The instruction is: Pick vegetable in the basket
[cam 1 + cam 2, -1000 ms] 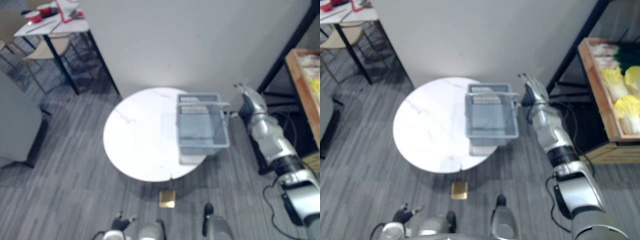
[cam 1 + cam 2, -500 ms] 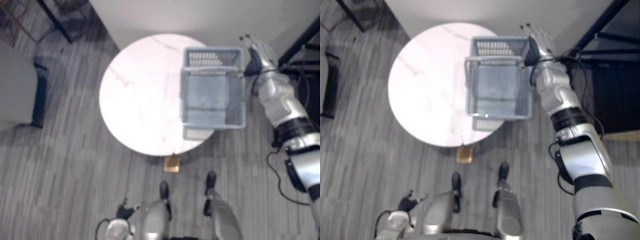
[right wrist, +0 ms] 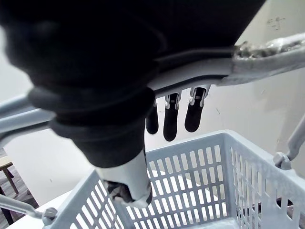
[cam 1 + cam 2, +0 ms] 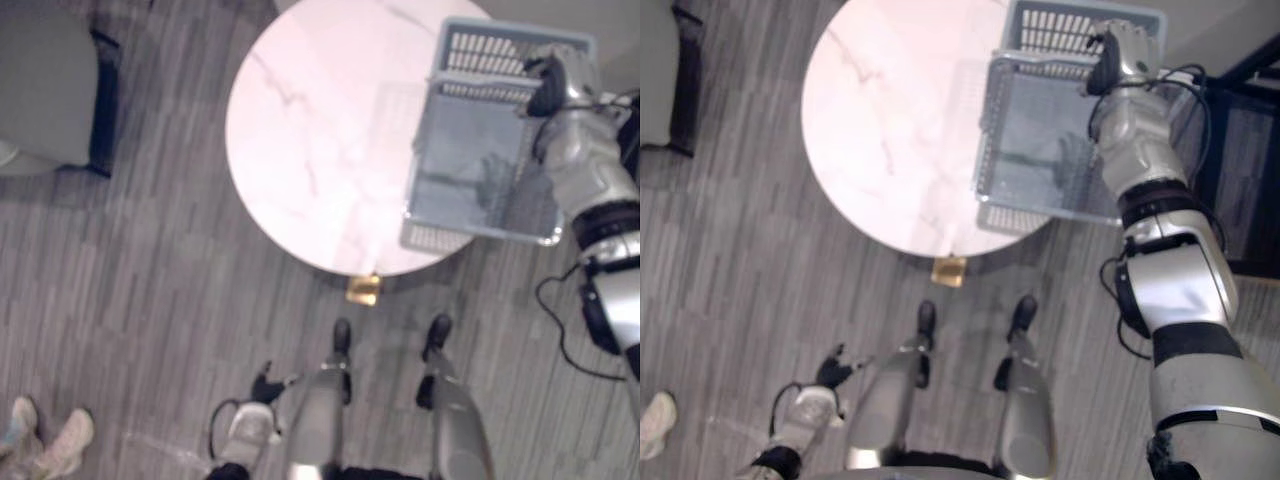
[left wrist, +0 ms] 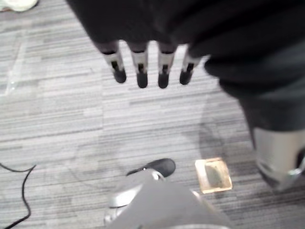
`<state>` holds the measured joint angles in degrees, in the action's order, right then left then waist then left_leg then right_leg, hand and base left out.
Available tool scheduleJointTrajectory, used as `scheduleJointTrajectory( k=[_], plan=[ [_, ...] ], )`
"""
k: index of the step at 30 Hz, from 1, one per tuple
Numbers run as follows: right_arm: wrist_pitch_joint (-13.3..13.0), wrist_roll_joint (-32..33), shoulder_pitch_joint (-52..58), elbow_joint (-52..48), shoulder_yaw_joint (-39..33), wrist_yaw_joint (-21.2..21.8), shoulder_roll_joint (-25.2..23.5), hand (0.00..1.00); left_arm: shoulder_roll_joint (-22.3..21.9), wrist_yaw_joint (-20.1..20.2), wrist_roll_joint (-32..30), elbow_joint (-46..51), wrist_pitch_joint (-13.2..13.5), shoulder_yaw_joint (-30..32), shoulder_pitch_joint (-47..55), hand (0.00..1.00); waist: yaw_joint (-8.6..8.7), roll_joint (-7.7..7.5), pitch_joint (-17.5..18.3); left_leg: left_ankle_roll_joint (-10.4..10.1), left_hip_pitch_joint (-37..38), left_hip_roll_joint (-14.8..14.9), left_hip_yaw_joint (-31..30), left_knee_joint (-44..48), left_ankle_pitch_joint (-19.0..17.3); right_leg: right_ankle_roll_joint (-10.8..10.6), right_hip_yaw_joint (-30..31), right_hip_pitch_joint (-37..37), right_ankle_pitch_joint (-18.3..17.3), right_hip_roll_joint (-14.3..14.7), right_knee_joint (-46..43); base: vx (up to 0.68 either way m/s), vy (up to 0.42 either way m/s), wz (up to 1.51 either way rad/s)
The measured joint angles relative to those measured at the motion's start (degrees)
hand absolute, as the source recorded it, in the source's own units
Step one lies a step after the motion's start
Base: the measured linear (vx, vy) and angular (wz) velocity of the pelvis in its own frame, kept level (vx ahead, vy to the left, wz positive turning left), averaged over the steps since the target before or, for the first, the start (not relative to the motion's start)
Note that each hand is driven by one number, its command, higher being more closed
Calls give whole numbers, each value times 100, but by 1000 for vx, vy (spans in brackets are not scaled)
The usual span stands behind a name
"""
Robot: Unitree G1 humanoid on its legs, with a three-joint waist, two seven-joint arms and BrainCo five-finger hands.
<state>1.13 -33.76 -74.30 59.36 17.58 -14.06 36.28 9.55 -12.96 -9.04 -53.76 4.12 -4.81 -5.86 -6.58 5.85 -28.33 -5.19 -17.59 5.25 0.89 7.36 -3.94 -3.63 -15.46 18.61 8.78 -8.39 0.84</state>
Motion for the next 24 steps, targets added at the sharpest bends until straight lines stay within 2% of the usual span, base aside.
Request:
scheduleJointTrajectory(
  k=[7, 11, 14, 15, 16, 17, 18, 19, 20, 21, 22, 23, 24],
  plan=[
    [11, 79, 94, 249, -357, 43, 55, 100, -83, 14, 208, 4, 37, -201, -78, 0, -5, 11, -5, 9, 63, -13, -28, 94, 7, 0, 4, -110, -1, -7, -30, -10, 4, 2],
    [98, 333, 860, 4, -786, 60, 67, 100, -85, 58, 202, 40, 33, -209, -72, 0, 36, 17, -11, 40, 482, 13, 126, 92, -49, -1, 258, -350, -4, -1, -219, 6, 42, -20],
    [133, 772, 2039, -858, -1230, 81, -57, 100, -84, 102, 151, 130, 14, -204, -3, 0, 179, -11, -9, 106, 885, 39, 518, 186, -221, -10, 697, -447, -14, 20, -457, -19, 68, -64],
    [147, 910, 2497, -1168, -1325, 80, -208, 100, -78, 138, 143, 129, -14, -201, 31, 0, 243, -64, -13, 135, 1057, 68, 801, 326, -377, -40, 823, -484, -125, 17, -567, -26, 12, -119],
    [161, 992, 2878, -1377, -1327, 88, -382, 100, -67, 199, 134, 137, -57, -172, 64, 0, 290, -139, 4, 145, 1209, 130, 1156, 519, -549, 127, 591, -507, -459, -48, -626, -30, 17, -132],
    [159, 1027, 3048, -1496, -1327, 89, -484, 100, -63, 215, 128, 157, -76, -155, 76, 0, 334, -150, -3, 139, 1276, 180, 1349, 580, -597, 357, 172, -495, -611, -165, -729, -7, 27, -168],
    [152, 1031, 3593, -1818, -1405, 88, -759, 100, -30, 231, 100, 189, -109, -152, 71, 0, 392, -183, 0, 143, 1483, 393, 1892, 595, -673, 989, -1180, -508, -1034, -505, -1125, 8, 57, -131],
    [150, 1031, 3686, -1860, -1438, 88, -830, 100, -30, 236, 99, 207, -111, -152, 71, 0, 395, -213, 2, 136, 1522, 449, 1993, 591, -690, 1098, -1410, -511, -1112, -568, -1216, 42, 38, -181],
    [163, 1032, 4042, -2020, -1503, 87, -1143, 100, 34, 261, 87, 284, -147, -97, 89, 0, 387, -361, 16, 68, 1713, 615, 2483, 640, -815, 1378, -2296, -509, -1331, -888, -1671, 88, -25, -187],
    [172, 1033, 4333, -2120, -1494, 90, -1428, 100, 94, 282, 26, 303, -182, 75, 119, 0, 372, -529, 72, -29, 1891, 779, 3003, 806, -1001, 1534, -3026, -532, -1483, -1170, -2104, 109, -53, -221],
    [181, 1033, 4462, -2163, -1490, 93, -1564, 100, 113, 283, -18, 307, -194, 150, 146, 0, 346, -606, 115, -79, 2011, 855, 3298, 891, -1086, 1573, -3342, -556, -1509, -1263, -2266, 212, -123, -243],
    [195, 1029, 4717, -2317, -1488, 98, -1731, 100, 121, 284, -35, 307, -212, 304, 188, 0, 299, -704, 180, -213, 2268, 983, 3844, 1011, -1205, 1555, -3752, -604, -1469, -1324, -2440, 214, -137, -238],
    [195, 1030, 5010, -2530, -1501, 118, -1798, 100, 145, 280, -78, 282, -226, 372, 172, 0, 339, -763, 223, -250, 2481, 1057, 4278, 1067, -1226, 1153, -3674, -539, -1439, -1206, -2502, 281, -190, -215]
  ],
)
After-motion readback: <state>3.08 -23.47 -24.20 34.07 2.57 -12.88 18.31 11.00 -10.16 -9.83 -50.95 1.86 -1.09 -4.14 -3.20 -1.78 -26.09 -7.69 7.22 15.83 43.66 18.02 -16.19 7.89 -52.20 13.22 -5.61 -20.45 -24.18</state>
